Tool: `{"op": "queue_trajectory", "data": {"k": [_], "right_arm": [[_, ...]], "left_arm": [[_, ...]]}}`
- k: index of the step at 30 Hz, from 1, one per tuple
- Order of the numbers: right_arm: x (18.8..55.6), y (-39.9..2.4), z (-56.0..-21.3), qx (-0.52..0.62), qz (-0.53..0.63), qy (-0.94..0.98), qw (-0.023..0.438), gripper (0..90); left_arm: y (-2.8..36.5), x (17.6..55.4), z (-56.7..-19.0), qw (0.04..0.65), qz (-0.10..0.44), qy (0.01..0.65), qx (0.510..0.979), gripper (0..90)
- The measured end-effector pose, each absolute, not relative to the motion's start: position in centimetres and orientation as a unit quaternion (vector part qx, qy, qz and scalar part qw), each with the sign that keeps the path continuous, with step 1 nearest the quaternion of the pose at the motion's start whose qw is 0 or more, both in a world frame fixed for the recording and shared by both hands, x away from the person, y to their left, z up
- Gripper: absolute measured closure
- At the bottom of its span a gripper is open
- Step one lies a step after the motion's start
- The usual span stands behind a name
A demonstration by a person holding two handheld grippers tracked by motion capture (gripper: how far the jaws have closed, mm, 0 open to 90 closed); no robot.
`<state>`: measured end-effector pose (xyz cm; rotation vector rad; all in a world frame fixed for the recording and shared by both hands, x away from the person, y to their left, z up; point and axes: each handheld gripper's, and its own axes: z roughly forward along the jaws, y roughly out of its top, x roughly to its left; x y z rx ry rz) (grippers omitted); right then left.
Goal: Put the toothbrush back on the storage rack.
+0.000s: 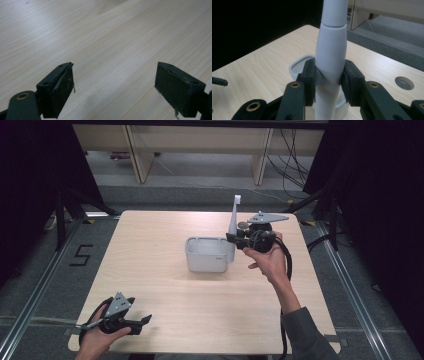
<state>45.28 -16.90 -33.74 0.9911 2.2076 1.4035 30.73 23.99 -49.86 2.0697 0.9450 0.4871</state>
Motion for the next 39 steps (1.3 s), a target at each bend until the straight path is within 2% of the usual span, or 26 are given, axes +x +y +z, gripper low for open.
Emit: {"op": "queue_trajectory", "data": {"k": [7,18,39], "right_arm": [[46.3,-16.4,-32.7,0.354,0.498,0.772,0.176,66.7],[48.1,-15.4,-32.9,0.371,0.493,0.765,0.182,66.7],[51.0,-14.7,-35.1,0.39,0.477,0.764,0.193,66.6]], "left_arm": [[24.0,30.8,-49.9,0.395,0.193,0.374,0.817,15.1],[24.0,30.8,-49.9,0.394,0.193,0.372,0.818,15.1],[24.1,30.7,-49.8,0.396,0.185,0.375,0.817,15.1]]}}
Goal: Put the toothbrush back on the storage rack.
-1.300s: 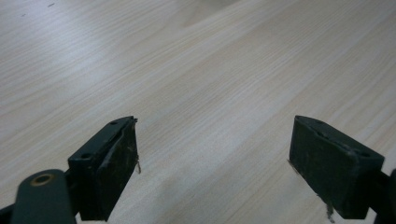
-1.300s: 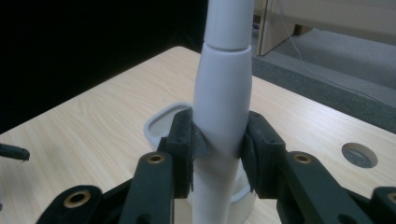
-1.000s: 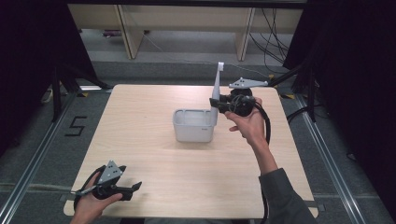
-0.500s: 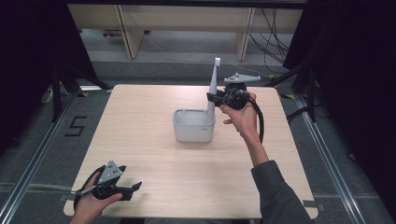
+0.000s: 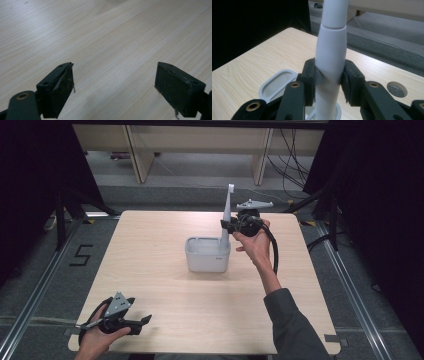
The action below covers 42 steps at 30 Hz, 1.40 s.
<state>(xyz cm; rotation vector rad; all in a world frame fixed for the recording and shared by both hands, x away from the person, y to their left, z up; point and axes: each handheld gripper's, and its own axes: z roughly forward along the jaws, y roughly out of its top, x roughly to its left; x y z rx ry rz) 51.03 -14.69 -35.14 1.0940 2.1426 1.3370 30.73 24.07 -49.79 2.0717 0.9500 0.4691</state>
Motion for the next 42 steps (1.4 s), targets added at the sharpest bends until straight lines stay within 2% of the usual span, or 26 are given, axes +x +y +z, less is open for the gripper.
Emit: {"op": "queue_trajectory", "data": {"k": [42], "right_arm": [[50.5,-14.2,-40.5,0.4,0.426,0.792,0.176,66.6]], "left_arm": [[24.0,30.8,-49.9,0.395,0.191,0.37,0.819,15.1]]}}
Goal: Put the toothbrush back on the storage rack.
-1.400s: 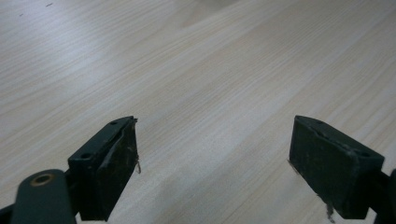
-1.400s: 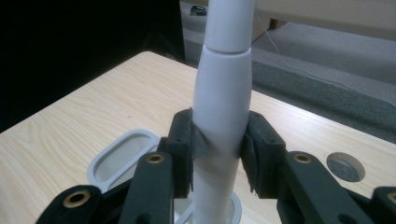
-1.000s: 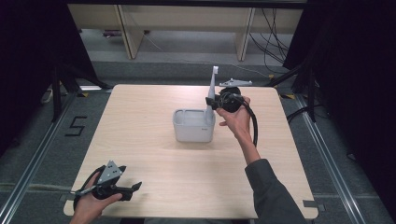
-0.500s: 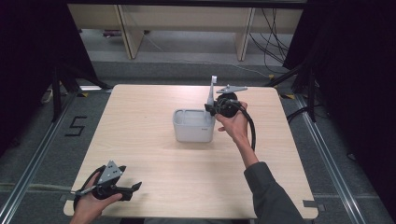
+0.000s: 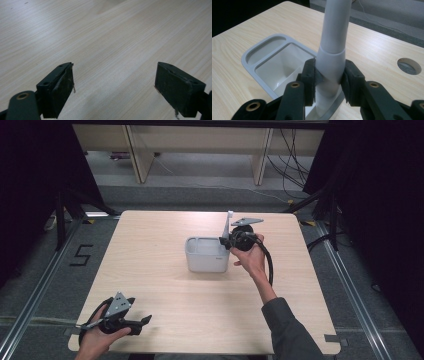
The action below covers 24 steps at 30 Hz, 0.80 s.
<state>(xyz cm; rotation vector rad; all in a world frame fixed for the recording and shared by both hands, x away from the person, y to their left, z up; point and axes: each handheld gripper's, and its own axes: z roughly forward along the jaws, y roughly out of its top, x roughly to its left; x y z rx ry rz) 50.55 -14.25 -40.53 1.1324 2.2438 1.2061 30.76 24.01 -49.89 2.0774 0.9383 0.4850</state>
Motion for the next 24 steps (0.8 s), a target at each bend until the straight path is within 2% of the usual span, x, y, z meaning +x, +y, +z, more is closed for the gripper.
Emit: {"op": "queue_trajectory", "data": {"k": [12,13,17,18,20,22,24], "right_arm": [[50.52,-14.24,-41.24,0.4,0.425,0.794,0.17,66.9],[50.63,-14.3,-41.27,0.388,0.421,0.799,0.182,67.0],[50.41,-14.12,-41.19,0.401,0.418,0.796,0.176,67.4],[50.63,-14.25,-41.26,0.389,0.423,0.796,0.188,67.4],[50.48,-14.2,-41.13,0.398,0.422,0.795,0.178,67.3],[50.43,-14.23,-41.07,0.404,0.43,0.789,0.171,65.6],[50.53,-14.45,-41.0,0.397,0.432,0.788,0.183,61.8]], "left_arm": [[24.0,30.76,-49.89,0.394,0.191,0.37,0.819,15.1],[24.02,30.73,-49.86,0.393,0.192,0.369,0.82,15.1],[24.01,30.76,-49.88,0.394,0.191,0.369,0.82,15.1],[24.03,30.73,-49.86,0.392,0.191,0.368,0.821,15.1],[23.93,30.75,-49.95,0.398,0.188,0.371,0.818,15.1],[23.92,30.75,-49.94,0.398,0.189,0.372,0.817,15.1],[24.0,30.75,-49.93,0.396,0.191,0.368,0.819,15.1]]}}
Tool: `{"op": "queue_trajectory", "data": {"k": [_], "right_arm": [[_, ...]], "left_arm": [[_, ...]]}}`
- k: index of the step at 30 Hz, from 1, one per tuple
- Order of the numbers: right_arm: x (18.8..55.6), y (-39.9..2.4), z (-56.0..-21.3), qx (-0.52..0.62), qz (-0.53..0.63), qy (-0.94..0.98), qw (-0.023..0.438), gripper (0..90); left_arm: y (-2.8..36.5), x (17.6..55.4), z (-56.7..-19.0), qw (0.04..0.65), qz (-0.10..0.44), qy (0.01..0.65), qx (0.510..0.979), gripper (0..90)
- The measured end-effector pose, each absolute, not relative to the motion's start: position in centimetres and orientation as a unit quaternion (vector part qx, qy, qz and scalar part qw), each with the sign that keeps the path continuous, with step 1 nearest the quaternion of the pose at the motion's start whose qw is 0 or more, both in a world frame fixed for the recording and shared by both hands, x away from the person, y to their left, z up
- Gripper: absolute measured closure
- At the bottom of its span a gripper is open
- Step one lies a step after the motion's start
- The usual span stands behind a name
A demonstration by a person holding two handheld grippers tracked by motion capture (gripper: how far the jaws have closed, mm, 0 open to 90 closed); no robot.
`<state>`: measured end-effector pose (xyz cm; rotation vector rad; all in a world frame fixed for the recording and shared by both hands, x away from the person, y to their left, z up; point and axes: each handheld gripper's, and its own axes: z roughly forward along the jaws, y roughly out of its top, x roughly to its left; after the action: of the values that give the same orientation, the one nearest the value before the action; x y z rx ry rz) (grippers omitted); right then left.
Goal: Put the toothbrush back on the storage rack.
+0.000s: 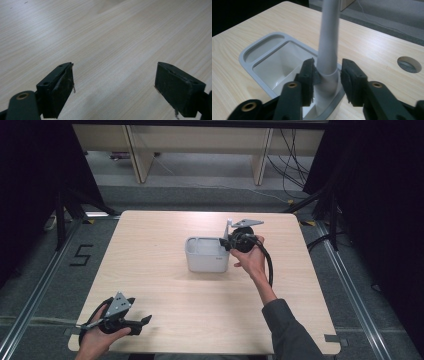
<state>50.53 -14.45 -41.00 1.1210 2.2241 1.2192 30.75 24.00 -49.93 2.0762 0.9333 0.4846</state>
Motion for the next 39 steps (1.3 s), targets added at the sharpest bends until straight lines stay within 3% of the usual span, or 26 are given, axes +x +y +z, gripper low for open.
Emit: {"op": "queue_trajectory", "data": {"k": [8,20,39], "right_arm": [[50.0,-15.0,-40.3,0.411,0.44,0.777,0.183,44.7],[48.5,-15.6,-39.9,0.393,0.443,0.784,0.185,37.4],[46.6,-17.1,-39.3,0.392,0.46,0.775,0.183,34.6]], "left_arm": [[23.9,30.8,-50.0,0.397,0.187,0.372,0.818,15.1],[23.9,30.8,-50.0,0.397,0.189,0.371,0.818,15.1],[24.0,30.8,-50.0,0.388,0.192,0.371,0.822,15.1]]}}
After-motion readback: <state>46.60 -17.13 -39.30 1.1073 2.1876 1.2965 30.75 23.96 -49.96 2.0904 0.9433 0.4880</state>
